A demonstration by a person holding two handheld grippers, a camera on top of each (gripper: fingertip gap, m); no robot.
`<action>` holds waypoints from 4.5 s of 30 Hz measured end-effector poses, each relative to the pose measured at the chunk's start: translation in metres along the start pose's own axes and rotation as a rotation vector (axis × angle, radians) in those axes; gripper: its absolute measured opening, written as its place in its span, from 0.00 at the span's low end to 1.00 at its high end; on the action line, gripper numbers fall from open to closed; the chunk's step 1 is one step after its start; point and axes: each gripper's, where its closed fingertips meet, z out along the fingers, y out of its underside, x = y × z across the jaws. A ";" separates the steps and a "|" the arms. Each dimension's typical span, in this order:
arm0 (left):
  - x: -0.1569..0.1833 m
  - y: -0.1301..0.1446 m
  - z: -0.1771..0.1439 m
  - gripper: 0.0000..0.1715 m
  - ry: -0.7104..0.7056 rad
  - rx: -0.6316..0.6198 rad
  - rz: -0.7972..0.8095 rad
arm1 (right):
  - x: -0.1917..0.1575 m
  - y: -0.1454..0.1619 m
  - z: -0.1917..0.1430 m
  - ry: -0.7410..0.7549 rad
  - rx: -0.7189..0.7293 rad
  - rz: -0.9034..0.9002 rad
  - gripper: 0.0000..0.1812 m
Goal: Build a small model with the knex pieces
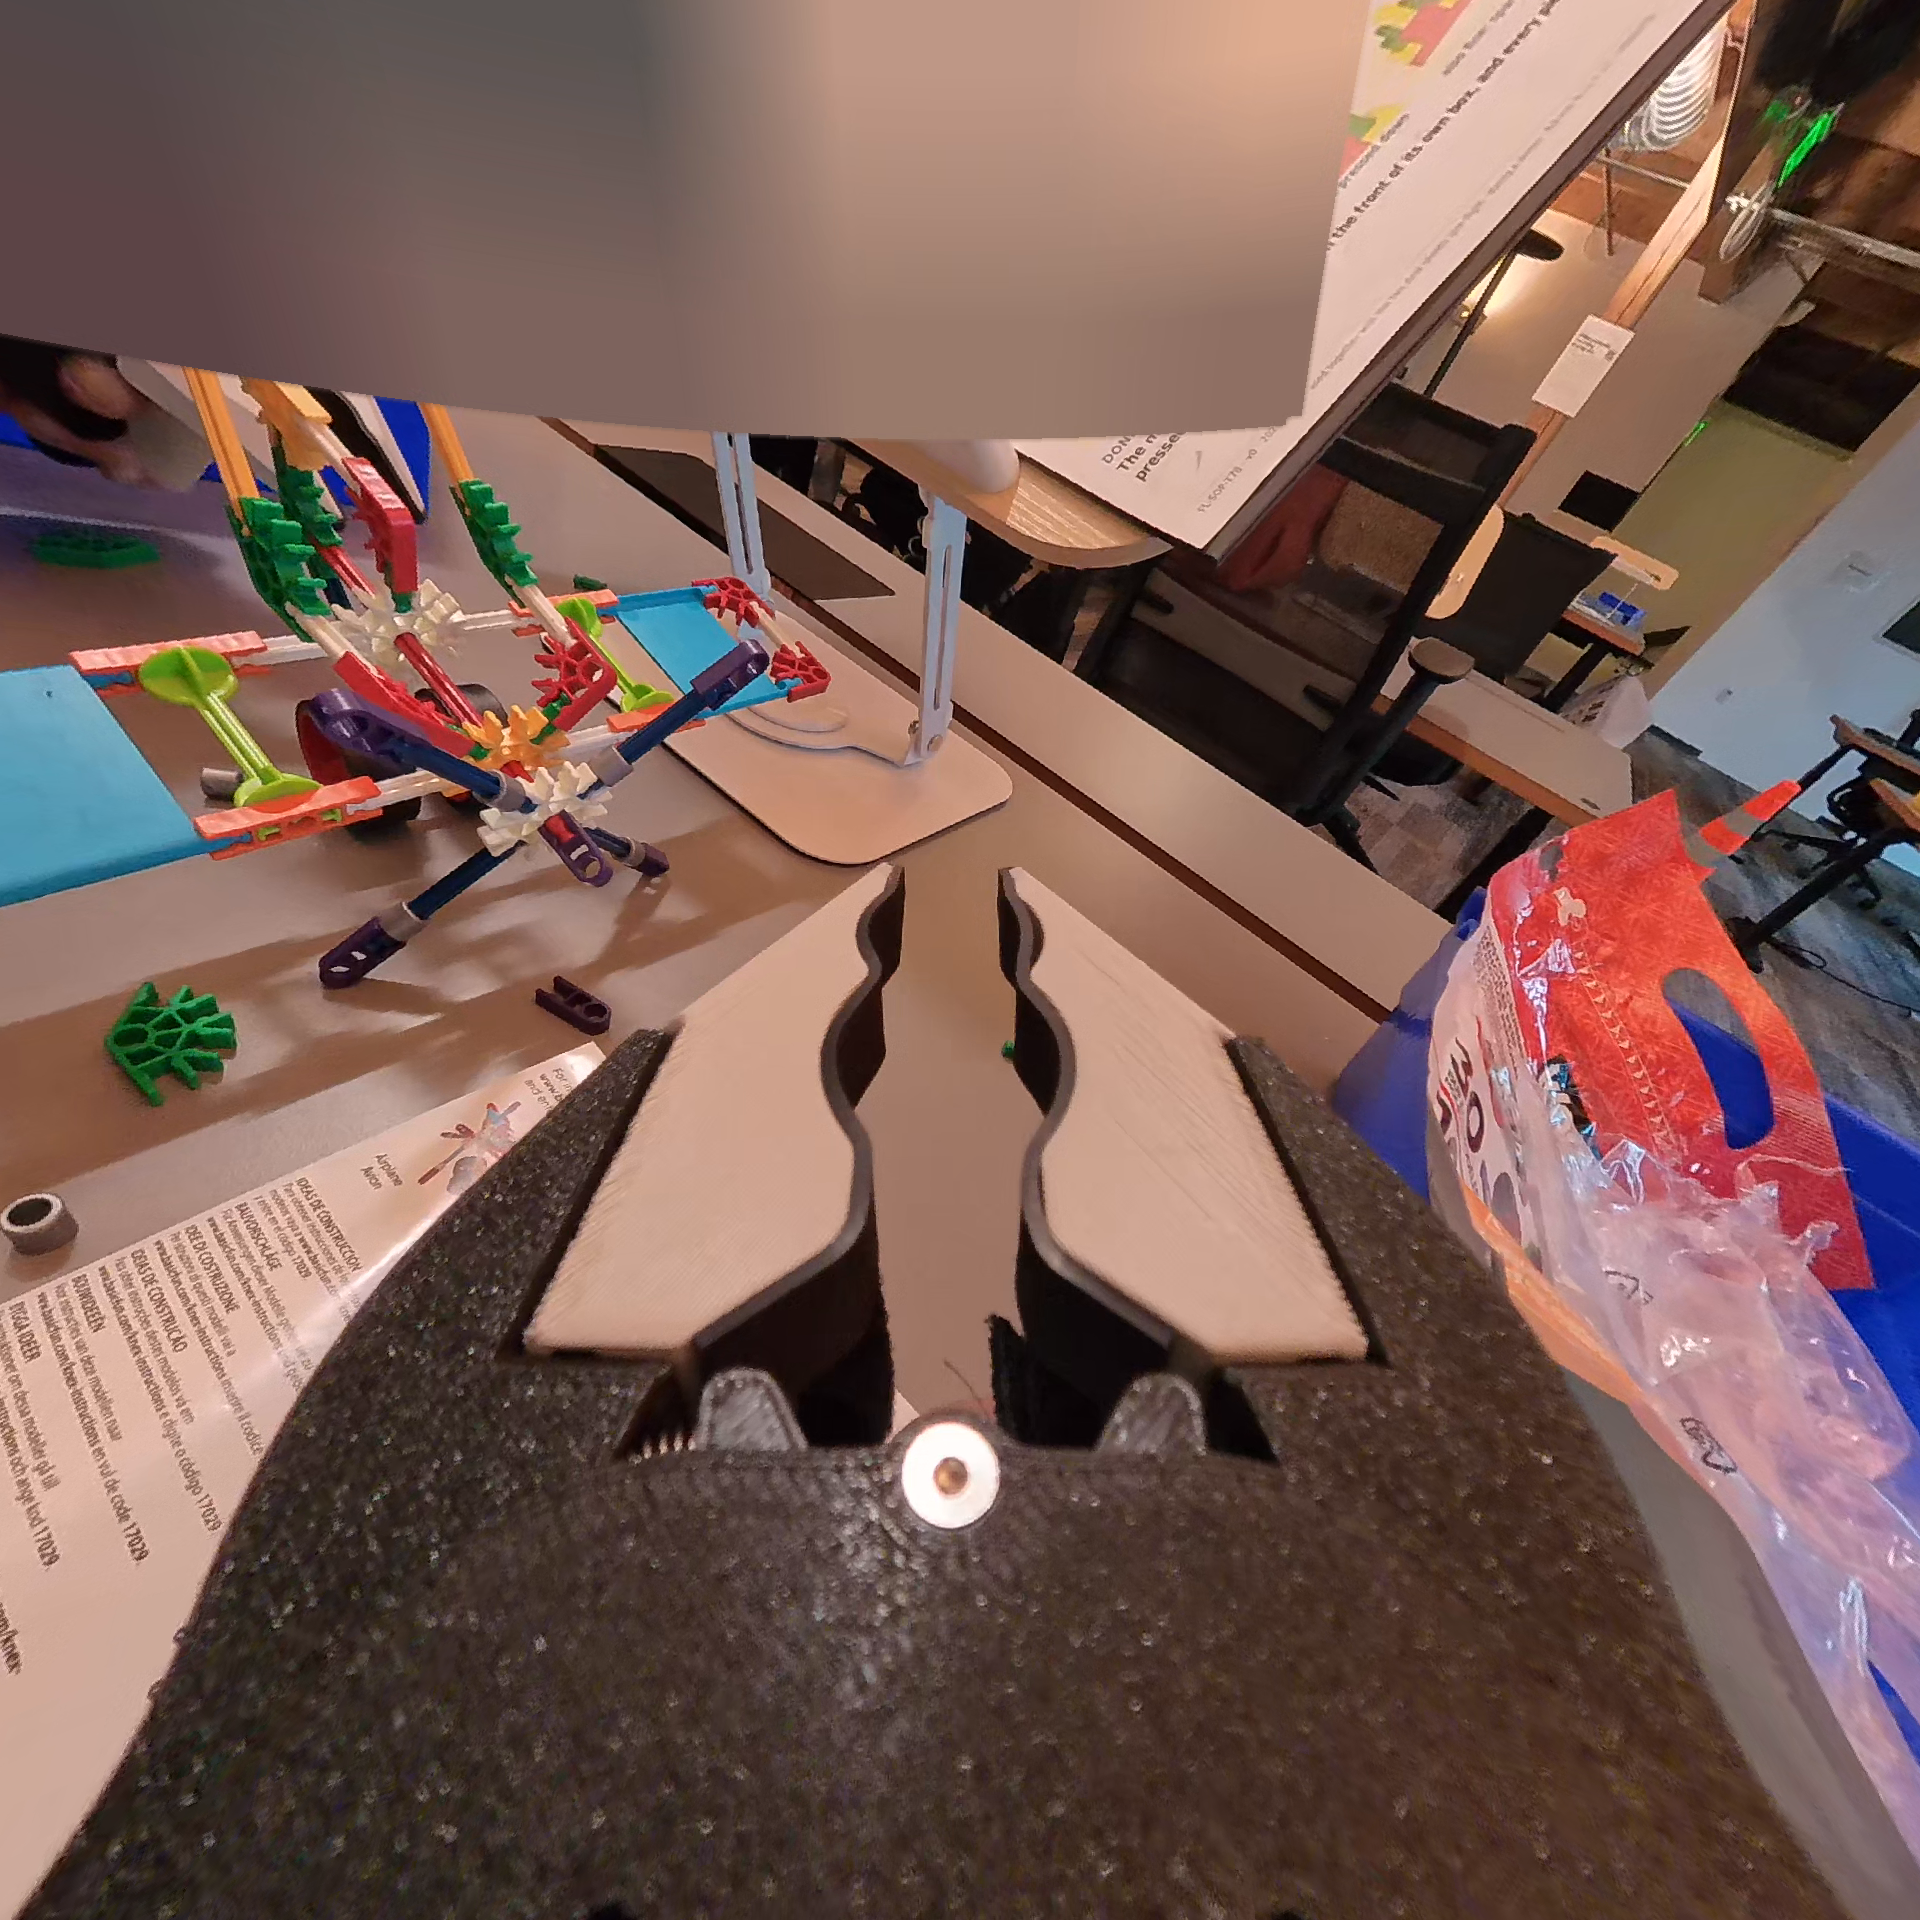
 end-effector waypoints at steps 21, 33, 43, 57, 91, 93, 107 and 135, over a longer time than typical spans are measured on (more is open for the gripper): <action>-0.001 0.002 0.003 0.16 0.006 -0.009 -0.005 | 0.000 0.001 0.000 0.007 -0.006 -0.014 0.10; 0.000 0.002 0.003 0.16 0.009 -0.010 -0.005 | 0.000 0.001 0.000 0.009 -0.007 -0.014 0.10; 0.018 -0.033 -0.019 0.22 0.117 0.176 -0.020 | 0.001 0.000 -0.001 0.010 -0.002 -0.013 0.10; 0.050 -0.056 -0.022 0.13 0.272 0.271 0.002 | 0.001 0.000 -0.001 0.012 -0.005 -0.016 0.10; 0.043 -0.060 -0.026 0.05 0.213 0.297 0.028 | 0.001 0.001 -0.003 0.014 -0.010 -0.026 0.10; 0.042 -0.060 -0.026 0.06 0.212 0.297 0.025 | 0.001 0.001 -0.003 0.015 -0.009 -0.027 0.10; 0.041 -0.059 -0.026 0.09 0.208 0.290 0.020 | 0.001 0.001 -0.003 0.017 -0.013 -0.034 0.10; 0.049 -0.050 -0.021 0.12 0.200 0.198 0.071 | 0.001 0.001 -0.004 0.021 -0.011 -0.041 0.10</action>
